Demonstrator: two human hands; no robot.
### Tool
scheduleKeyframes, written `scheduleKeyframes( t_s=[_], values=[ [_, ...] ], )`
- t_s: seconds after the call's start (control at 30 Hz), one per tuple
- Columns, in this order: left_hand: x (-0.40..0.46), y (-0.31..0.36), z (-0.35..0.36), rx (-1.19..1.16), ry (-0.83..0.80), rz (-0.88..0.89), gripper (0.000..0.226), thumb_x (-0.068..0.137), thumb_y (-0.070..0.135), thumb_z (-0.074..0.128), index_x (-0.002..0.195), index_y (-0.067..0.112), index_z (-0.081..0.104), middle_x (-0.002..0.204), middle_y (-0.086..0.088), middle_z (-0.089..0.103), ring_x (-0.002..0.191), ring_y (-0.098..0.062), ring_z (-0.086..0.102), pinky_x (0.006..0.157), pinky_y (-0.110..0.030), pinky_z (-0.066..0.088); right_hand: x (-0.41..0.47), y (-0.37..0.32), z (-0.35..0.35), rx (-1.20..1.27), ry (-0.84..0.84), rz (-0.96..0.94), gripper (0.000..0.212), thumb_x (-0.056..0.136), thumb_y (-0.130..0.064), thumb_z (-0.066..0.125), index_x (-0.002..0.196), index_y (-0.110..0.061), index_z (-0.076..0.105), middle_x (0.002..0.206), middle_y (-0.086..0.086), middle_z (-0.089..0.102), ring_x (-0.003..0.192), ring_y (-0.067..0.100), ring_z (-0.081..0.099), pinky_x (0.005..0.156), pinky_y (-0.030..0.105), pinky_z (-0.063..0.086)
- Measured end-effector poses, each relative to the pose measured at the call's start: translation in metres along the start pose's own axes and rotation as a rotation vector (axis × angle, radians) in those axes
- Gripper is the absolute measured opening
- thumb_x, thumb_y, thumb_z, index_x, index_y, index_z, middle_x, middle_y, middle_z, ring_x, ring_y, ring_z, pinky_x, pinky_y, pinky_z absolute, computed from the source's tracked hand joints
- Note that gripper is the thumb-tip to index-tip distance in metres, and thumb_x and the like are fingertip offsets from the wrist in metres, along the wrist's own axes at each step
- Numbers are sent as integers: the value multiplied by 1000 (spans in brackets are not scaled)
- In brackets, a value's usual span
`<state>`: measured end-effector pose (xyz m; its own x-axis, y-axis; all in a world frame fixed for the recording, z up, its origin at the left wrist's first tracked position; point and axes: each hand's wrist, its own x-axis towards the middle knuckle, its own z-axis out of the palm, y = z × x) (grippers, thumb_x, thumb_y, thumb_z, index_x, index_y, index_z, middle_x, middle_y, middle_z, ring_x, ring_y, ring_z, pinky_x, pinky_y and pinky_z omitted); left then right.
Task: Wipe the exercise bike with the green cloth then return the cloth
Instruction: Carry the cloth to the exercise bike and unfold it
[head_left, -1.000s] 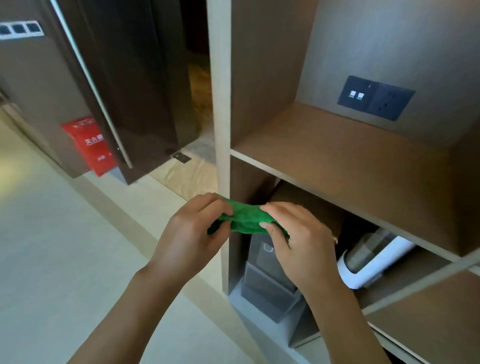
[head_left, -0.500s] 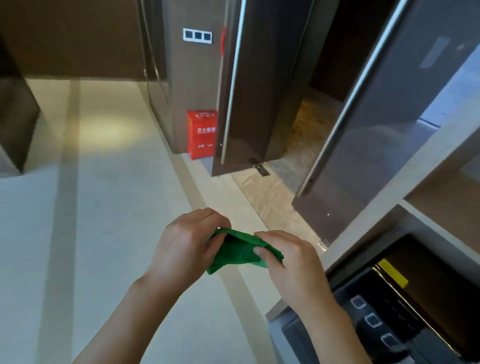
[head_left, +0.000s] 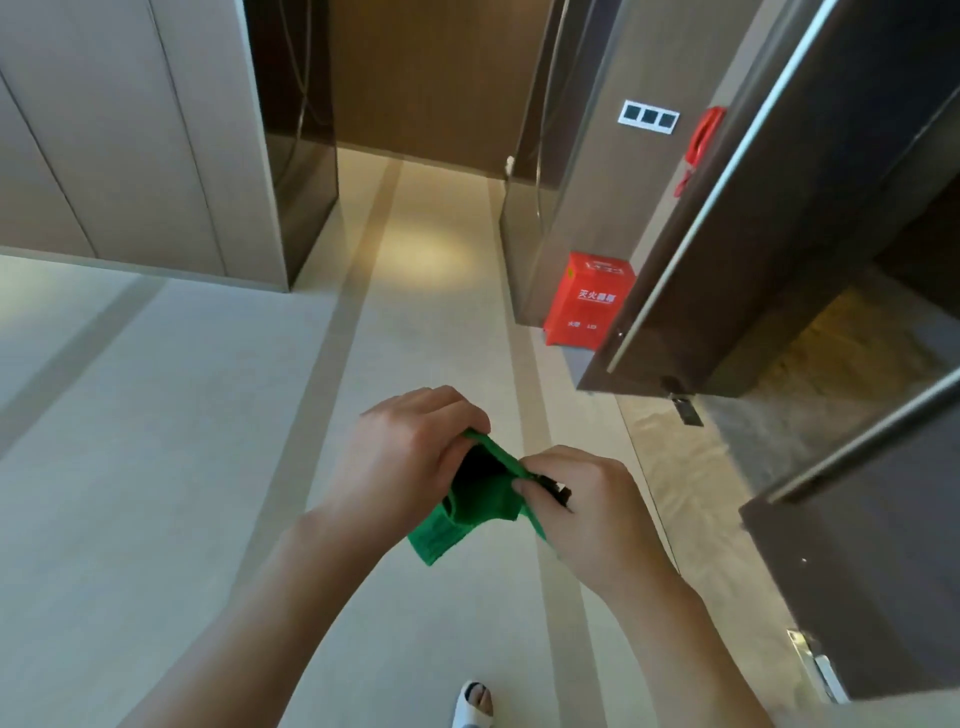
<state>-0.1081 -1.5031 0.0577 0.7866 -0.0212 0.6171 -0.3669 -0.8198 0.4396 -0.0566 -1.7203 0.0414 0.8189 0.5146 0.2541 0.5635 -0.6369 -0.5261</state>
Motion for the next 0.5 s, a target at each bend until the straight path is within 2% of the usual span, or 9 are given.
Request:
scheduleKeyframes(
  t_s=[0.1,0.3,0.4,0.5],
  values=[
    [-2,-27,-8,56,38,-112,20,87,0,75,93,19,76,90,9,72,76,-18,67,61,-37,56,36,-6,15,18,-24,-90,15,94,-12,71,96,-26,77,81,-16,64,73,12,60,63,37,52],
    [15,-81,-20,186,77,-244,18,86,3,80,92,21,77,91,12,72,74,-15,67,63,-28,54,117,-9,46,110,-49,-221,13,96,-12,71,102,-20,80,88,-11,70,79,12,65,70,36,55],
    [33,-103,-20,243,80,-289,15,89,5,78,93,20,76,91,10,72,70,-17,65,61,-31,54,163,-6,61,147,-78,-264,13,98,-13,69,101,-20,78,87,-11,70,78,14,65,70,38,54],
    [52,-126,-20,290,98,-332,15,91,5,75,94,19,75,91,10,70,68,-17,64,61,-29,52,208,-5,73,186,-73,-313,13,100,-13,66,103,-21,76,91,-15,70,80,11,65,72,35,56]
  ],
)
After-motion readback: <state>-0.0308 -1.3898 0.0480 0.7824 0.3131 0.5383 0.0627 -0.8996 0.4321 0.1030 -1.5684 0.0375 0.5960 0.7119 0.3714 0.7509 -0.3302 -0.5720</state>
